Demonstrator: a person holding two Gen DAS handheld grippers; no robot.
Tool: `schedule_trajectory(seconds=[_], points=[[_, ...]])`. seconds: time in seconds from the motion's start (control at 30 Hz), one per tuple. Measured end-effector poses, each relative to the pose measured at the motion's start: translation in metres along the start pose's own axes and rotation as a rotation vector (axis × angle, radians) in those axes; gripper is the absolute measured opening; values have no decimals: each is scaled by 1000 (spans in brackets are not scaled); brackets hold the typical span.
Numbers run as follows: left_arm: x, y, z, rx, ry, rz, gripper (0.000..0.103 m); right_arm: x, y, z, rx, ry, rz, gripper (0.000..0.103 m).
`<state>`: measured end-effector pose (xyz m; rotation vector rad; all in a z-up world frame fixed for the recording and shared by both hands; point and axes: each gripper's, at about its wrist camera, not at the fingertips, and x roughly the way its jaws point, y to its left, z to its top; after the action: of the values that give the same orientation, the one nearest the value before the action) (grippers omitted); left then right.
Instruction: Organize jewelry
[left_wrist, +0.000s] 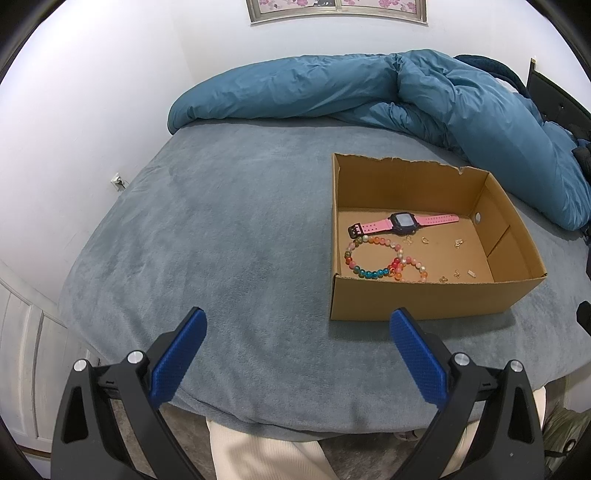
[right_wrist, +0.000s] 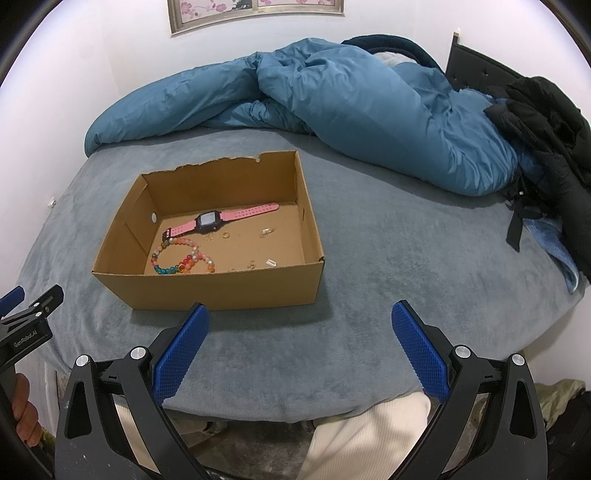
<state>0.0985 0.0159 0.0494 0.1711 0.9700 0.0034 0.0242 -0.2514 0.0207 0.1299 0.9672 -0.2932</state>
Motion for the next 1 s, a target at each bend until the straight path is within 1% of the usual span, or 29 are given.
schedule_trajectory(seconds=[1.0], points=[[0, -2, -1, 5, 3, 1, 97, -2, 4, 0, 0, 0, 0, 95]])
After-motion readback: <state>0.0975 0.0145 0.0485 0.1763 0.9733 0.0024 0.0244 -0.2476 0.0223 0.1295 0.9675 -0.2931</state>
